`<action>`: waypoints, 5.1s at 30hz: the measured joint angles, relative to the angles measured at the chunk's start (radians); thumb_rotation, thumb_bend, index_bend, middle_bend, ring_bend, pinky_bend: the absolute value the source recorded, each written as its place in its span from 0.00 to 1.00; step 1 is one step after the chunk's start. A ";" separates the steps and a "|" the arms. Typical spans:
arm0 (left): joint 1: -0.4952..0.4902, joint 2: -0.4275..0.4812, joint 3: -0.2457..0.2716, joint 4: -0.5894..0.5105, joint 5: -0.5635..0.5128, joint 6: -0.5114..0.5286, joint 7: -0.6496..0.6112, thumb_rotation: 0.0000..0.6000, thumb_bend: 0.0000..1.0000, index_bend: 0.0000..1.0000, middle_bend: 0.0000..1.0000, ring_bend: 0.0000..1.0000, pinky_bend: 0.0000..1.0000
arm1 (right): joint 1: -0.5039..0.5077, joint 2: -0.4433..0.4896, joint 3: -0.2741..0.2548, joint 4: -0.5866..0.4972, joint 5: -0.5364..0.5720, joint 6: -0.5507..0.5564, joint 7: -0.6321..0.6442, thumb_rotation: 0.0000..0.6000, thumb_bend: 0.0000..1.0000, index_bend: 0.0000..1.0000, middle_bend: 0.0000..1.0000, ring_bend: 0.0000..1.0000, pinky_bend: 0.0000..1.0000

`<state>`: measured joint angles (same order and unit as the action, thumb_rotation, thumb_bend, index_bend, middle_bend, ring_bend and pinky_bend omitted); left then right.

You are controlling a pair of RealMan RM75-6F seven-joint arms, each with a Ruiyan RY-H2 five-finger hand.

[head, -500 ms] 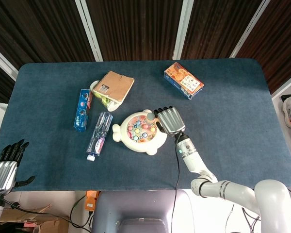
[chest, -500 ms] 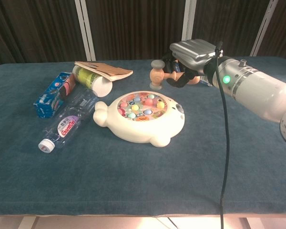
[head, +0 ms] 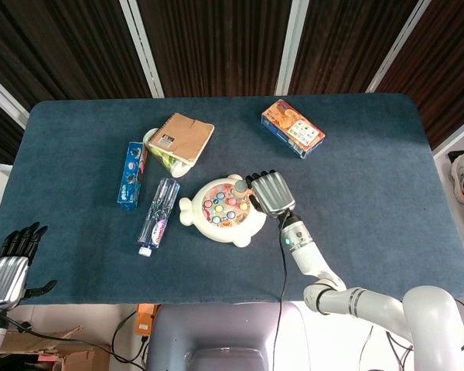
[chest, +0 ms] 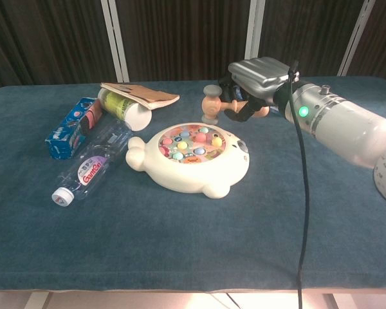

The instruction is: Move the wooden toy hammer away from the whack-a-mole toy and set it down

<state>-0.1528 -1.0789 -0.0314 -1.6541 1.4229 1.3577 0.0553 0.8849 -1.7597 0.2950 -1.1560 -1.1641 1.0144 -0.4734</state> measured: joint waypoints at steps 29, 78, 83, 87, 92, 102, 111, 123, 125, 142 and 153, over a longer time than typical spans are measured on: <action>0.001 0.010 -0.003 0.004 -0.004 -0.002 -0.024 1.00 0.09 0.00 0.00 0.00 0.06 | 0.037 -0.086 -0.004 0.113 0.053 -0.057 -0.034 1.00 0.54 1.00 0.81 0.71 0.70; 0.004 0.009 0.000 0.003 0.006 0.006 -0.022 1.00 0.09 0.00 0.00 0.00 0.06 | -0.064 0.033 -0.060 0.020 -0.074 0.034 0.134 1.00 0.54 1.00 0.81 0.71 0.70; 0.005 0.008 0.002 0.001 0.009 0.007 -0.019 1.00 0.09 0.00 0.00 0.00 0.06 | -0.109 0.089 -0.066 -0.008 -0.089 0.066 0.186 1.00 0.54 1.00 0.81 0.71 0.70; 0.005 0.007 0.002 0.000 0.009 0.006 -0.015 1.00 0.09 0.00 0.00 0.00 0.06 | -0.145 0.115 -0.083 -0.002 -0.099 0.078 0.241 1.00 0.54 1.00 0.81 0.71 0.70; 0.003 0.004 0.003 -0.001 0.008 0.002 -0.008 1.00 0.09 0.00 0.00 0.00 0.06 | -0.187 0.126 -0.109 0.068 -0.104 0.073 0.337 1.00 0.54 1.00 0.81 0.71 0.70; 0.000 0.001 0.002 -0.003 0.001 -0.005 0.001 1.00 0.09 0.00 0.00 0.00 0.06 | -0.237 0.066 -0.161 0.306 -0.139 0.031 0.526 1.00 0.54 0.99 0.81 0.71 0.70; -0.002 0.004 0.000 -0.005 -0.006 -0.011 -0.003 1.00 0.09 0.00 0.00 0.00 0.06 | -0.254 -0.020 -0.198 0.489 -0.201 0.005 0.666 1.00 0.52 0.89 0.81 0.64 0.67; -0.003 0.007 0.003 -0.005 -0.005 -0.017 -0.006 1.00 0.09 0.00 0.00 0.00 0.06 | -0.264 -0.027 -0.209 0.543 -0.233 -0.036 0.778 1.00 0.46 0.65 0.60 0.47 0.56; -0.004 0.006 0.003 -0.005 -0.008 -0.019 -0.005 1.00 0.09 0.00 0.00 0.00 0.06 | -0.265 -0.025 -0.208 0.548 -0.237 -0.040 0.789 1.00 0.45 0.63 0.58 0.46 0.55; -0.006 0.009 0.001 -0.006 -0.014 -0.022 -0.005 1.00 0.09 0.00 0.00 0.00 0.06 | -0.269 -0.011 -0.203 0.552 -0.255 -0.056 0.848 1.00 0.28 0.46 0.45 0.36 0.53; -0.005 0.009 0.001 -0.006 -0.013 -0.020 -0.008 1.00 0.09 0.00 0.00 0.00 0.06 | -0.272 -0.005 -0.201 0.551 -0.259 -0.064 0.852 1.00 0.24 0.38 0.42 0.35 0.52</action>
<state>-0.1576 -1.0698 -0.0303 -1.6602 1.4099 1.3377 0.0473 0.6133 -1.7646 0.0936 -0.6050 -1.4232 0.9508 0.3789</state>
